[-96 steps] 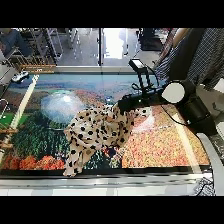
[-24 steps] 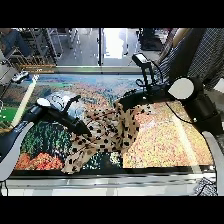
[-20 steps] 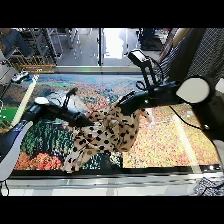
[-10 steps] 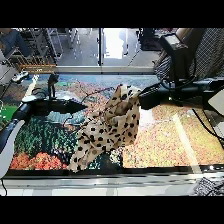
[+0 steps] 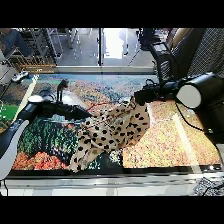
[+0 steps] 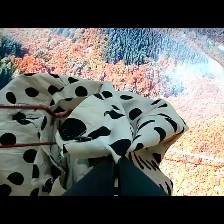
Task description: Fold the clothes and pants, and hang the long-sleeved shirts on hangers.
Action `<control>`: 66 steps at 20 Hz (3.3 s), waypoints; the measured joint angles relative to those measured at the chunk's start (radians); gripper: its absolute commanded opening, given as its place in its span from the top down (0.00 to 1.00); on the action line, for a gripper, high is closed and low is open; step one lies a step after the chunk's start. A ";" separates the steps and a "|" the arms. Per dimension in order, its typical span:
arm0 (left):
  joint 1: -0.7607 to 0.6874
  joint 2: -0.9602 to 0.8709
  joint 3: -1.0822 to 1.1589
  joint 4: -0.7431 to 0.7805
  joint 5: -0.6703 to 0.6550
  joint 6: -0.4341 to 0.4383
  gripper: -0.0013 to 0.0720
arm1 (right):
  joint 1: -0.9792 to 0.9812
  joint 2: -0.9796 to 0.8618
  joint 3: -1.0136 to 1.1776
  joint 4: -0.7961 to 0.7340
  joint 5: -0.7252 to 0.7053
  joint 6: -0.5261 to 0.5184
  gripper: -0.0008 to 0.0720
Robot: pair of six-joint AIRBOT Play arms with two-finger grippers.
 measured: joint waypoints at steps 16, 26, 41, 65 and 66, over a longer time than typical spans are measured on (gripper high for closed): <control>-0.133 -0.024 0.000 -0.056 0.238 0.004 0.98 | -0.047 0.007 -0.002 0.103 -0.107 0.047 0.97; -0.095 -0.046 0.000 -0.299 0.303 0.084 0.97 | -0.047 0.093 -0.004 0.122 0.230 -0.020 0.97; -0.114 -0.048 0.000 -0.359 0.076 0.307 0.97 | -0.047 0.095 -0.005 0.102 0.119 -0.538 0.35; -0.010 -0.048 0.081 -0.104 0.288 0.127 0.00 | -0.048 -0.121 -0.005 0.360 0.061 -1.270 0.97; 0.016 -0.047 0.113 -0.029 0.310 0.073 0.00 | -0.048 -0.121 -0.005 0.359 0.075 -1.258 0.97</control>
